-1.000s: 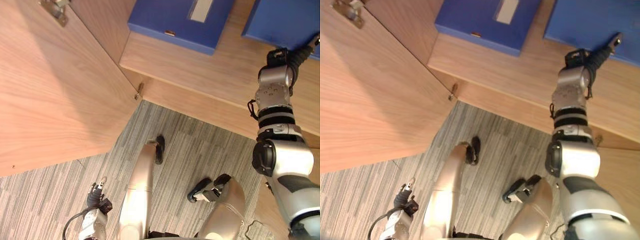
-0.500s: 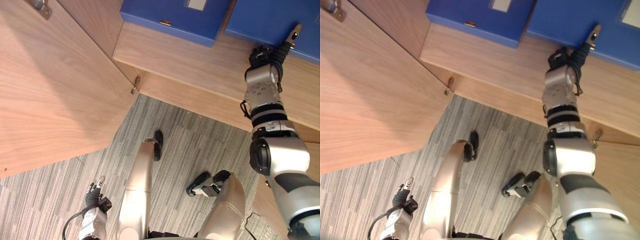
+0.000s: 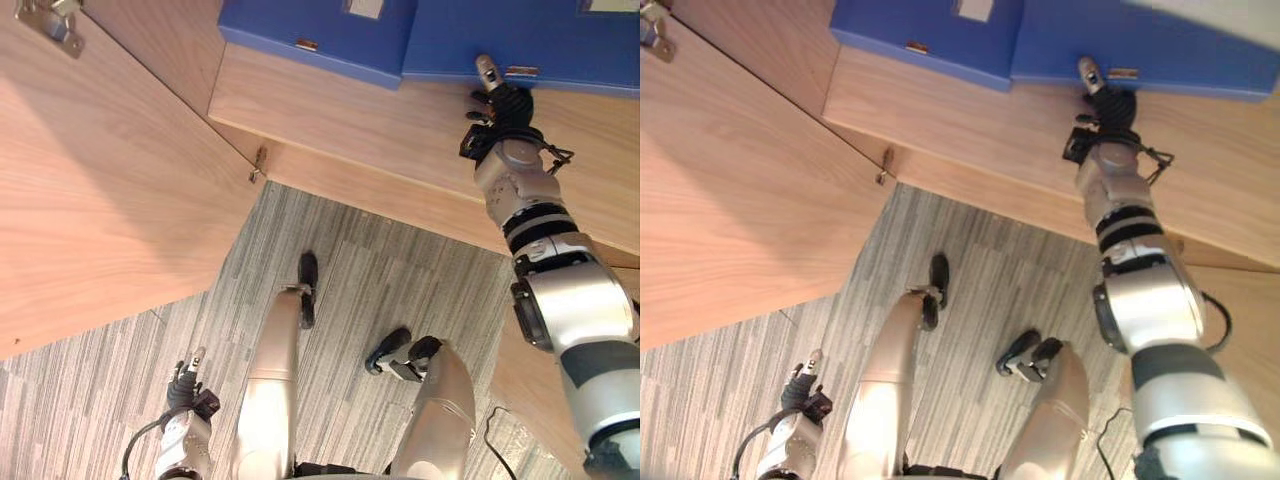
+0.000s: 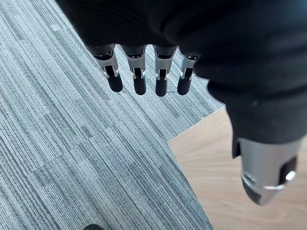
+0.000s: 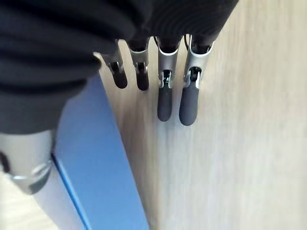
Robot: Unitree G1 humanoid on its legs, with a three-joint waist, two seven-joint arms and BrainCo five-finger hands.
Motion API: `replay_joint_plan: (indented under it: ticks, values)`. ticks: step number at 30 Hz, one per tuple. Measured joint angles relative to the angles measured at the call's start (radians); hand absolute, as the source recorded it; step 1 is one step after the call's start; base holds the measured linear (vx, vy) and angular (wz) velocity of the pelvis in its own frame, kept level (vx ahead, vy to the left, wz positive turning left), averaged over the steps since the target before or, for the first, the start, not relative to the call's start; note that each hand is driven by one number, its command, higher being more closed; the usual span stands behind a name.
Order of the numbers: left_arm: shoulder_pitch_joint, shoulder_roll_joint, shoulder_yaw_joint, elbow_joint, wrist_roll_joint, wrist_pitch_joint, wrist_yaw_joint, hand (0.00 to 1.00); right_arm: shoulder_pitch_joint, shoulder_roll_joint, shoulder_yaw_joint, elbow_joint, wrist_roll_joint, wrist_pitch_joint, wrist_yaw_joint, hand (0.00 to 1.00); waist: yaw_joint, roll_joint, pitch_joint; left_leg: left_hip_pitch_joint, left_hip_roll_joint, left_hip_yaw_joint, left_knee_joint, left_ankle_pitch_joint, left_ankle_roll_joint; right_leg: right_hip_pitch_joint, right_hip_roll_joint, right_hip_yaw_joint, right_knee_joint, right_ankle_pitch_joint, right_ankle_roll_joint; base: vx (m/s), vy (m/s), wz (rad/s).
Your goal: Walk over to the cabinet, pick up the folder, carry it to the office cabinet, place the folder inside the office cabinet, then close the office cabinet door
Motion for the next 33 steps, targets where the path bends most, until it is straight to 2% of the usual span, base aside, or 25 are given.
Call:
replay_joint_plan:
  ticks: [7,12,17,21,25,27,30,33]
  values:
    - [0.000,0.069,0.003,-0.047,0.015,-0.001,-0.053,0.00,0.002,0.008,0.153,0.075,-0.065,0.021,0.077,0.00,-0.002,-0.015,-0.006,0.174,-0.005,0.008,-0.324,0.150,-0.022,0.106,0.062,-0.057,-0.213,0.087,-0.017,0.05,-0.066,0.02]
    - [0.000,0.071,0.005,-0.052,0.018,0.000,-0.071,0.00,0.014,0.021,0.179,0.081,-0.073,0.028,0.098,0.00,-0.001,-0.023,-0.010,0.279,-0.003,0.007,-0.521,0.241,-0.042,0.152,0.099,-0.077,-0.301,0.115,-0.025,0.06,-0.122,0.00]
    - [0.001,0.070,0.005,-0.052,0.018,0.000,-0.077,0.00,0.023,0.042,0.171,0.082,-0.032,0.028,0.102,0.00,0.002,-0.039,-0.021,0.314,0.006,0.011,-0.591,0.271,-0.055,0.163,0.120,-0.079,-0.337,0.124,-0.028,0.06,-0.115,-0.05]
    - [0.001,0.068,0.005,-0.052,0.017,-0.001,-0.084,0.00,0.042,0.045,0.140,0.073,-0.063,0.027,0.111,0.00,0.013,-0.041,-0.035,0.331,0.014,0.014,-0.636,0.290,-0.062,0.166,0.138,-0.078,-0.369,0.138,-0.028,0.07,-0.079,-0.08]
    - [0.001,0.068,0.004,-0.052,0.017,-0.001,-0.090,0.00,0.087,0.029,0.111,0.023,-0.336,0.039,0.157,0.00,0.018,-0.041,-0.039,0.360,0.012,0.018,-0.685,0.309,-0.064,0.176,0.142,-0.078,-0.384,0.141,-0.025,0.05,-0.091,-0.02]
    - [0.001,0.069,0.003,-0.056,0.017,-0.001,-0.096,0.00,0.131,0.013,0.097,-0.063,-0.455,0.050,0.190,0.00,0.018,-0.041,-0.039,0.370,0.012,0.018,-0.706,0.319,-0.071,0.179,0.145,-0.078,-0.392,0.143,-0.024,0.05,-0.121,-0.03]
    - [0.003,0.080,-0.002,-0.052,0.035,-0.002,-0.110,0.00,0.229,0.016,0.105,-0.213,-0.655,0.060,0.270,0.00,0.016,-0.041,-0.043,0.416,0.020,0.021,-0.744,0.328,-0.076,0.219,0.175,-0.075,-0.441,0.156,-0.021,0.07,-0.106,-0.11]
    - [0.004,0.097,-0.016,-0.011,0.039,-0.003,-0.127,0.00,0.260,0.038,0.155,-0.243,-0.769,0.055,0.339,0.00,0.014,-0.042,-0.057,0.461,0.035,0.032,-0.774,0.335,-0.086,0.258,0.203,-0.065,-0.492,0.176,-0.022,0.08,-0.091,-0.20]
